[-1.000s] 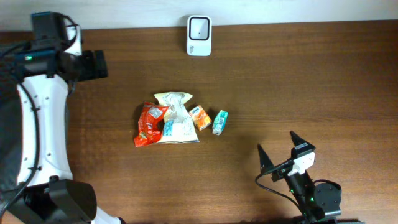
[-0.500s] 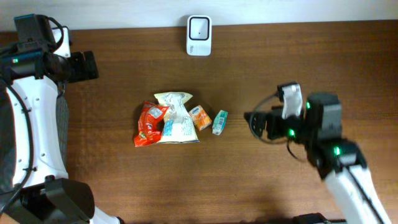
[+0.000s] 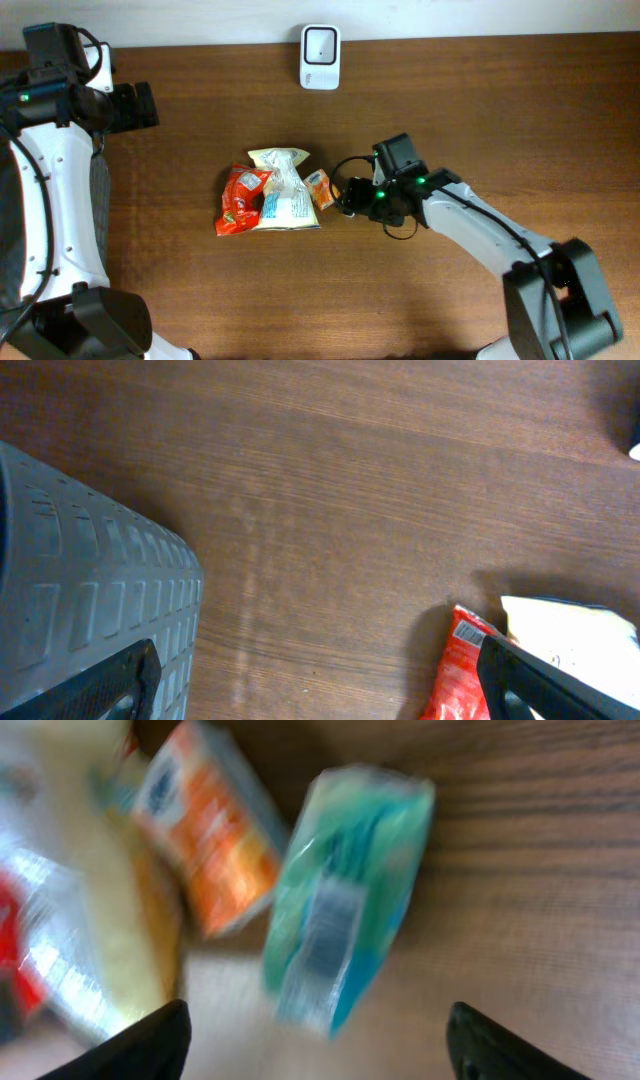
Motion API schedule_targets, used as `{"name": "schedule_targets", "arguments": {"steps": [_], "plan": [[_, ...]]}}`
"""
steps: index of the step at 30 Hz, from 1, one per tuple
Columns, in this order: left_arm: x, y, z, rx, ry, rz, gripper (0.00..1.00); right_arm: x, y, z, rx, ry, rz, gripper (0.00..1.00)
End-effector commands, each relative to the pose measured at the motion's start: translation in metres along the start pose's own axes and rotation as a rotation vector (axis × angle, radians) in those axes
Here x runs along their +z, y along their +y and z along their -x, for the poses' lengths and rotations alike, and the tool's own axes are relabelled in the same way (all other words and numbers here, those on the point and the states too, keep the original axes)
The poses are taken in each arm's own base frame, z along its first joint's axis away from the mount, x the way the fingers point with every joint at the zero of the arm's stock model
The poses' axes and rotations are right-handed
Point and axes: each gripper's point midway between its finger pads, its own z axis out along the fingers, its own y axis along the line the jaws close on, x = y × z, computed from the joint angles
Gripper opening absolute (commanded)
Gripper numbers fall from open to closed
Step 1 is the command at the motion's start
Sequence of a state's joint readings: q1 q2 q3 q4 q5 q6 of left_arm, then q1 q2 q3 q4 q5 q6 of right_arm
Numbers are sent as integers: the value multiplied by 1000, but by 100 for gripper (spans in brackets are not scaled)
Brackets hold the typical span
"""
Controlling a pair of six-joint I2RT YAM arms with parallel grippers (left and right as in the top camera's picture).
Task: Scan the item barcode
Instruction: 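Lower the right gripper onto the green tissue pack and grasp it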
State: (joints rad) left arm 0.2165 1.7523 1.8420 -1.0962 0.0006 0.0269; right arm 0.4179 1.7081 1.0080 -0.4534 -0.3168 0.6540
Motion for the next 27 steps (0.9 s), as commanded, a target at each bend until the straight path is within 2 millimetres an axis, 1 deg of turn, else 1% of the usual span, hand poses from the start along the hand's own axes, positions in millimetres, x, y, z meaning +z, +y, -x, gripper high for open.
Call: {"name": "schedule_targets", "arguments": {"steps": [1,2,5,6,7,8,9,11,12,13,14,15,16,17,18,19,21,22,23,24,25,26,27], "plan": [[0,0,1,14,-2,-6,99,18,-5,9,72,-34,-48,72],[0,0,1,14,-2,-6,99,18,-3,13,66,-49,-39,70],[0,0,1,14,-3,-6,99,17,-4,24,56,-107,-55,51],[0,0,1,14,-2,-6,99,17,-4,25,55,-111,-58,41],[0,0,1,14,-2,-6,99,16,-5,26,56,-114,-64,25],[0,0,1,14,-3,-6,99,16,-5,26,56,-114,-63,15],[0,0,1,13,-2,-6,99,15,-4,26,55,-116,-61,14],[0,0,1,13,-2,-6,99,7,1,29,29,-132,-49,13],[0,0,1,14,-3,-6,99,-2,6,33,-25,-149,-53,10],[0,0,1,14,-2,-6,99,-13,5,38,-50,-165,-95,9],[0,0,1,14,-2,-6,99,-26,2,45,-85,-173,-162,9],[0,0,1,14,-3,-6,99,-34,0,48,-107,-178,-204,9],[0,0,1,13,-2,-6,99,-51,-8,56,-147,-198,-313,9],[0,0,1,14,-3,-6,99,-64,-15,63,-178,-229,-408,9],[0,0,1,14,-2,-6,99,-73,-23,69,-194,-271,-497,10],[0,0,1,14,-2,-6,99,-76,-29,72,-232,-292,-562,10],[0,0,1,14,-3,-6,99,-68,-43,75,-280,-298,-682,10],[0,0,1,14,-3,-6,99,-59,-48,73,-293,-277,-712,9],[0,0,1,13,-2,-6,99,-44,-55,69,-322,-230,-738,9],[0,0,1,14,-3,-6,99,-36,-59,66,-333,-203,-753,11],[0,0,1,14,-2,-6,99,-19,-62,57,-367,-136,-744,18],[0,0,1,14,-3,-6,99,-9,-56,49,-398,-91,-701,22],[0,0,1,13,-2,-6,99,-3,-47,45,-440,-70,-665,28]]}}
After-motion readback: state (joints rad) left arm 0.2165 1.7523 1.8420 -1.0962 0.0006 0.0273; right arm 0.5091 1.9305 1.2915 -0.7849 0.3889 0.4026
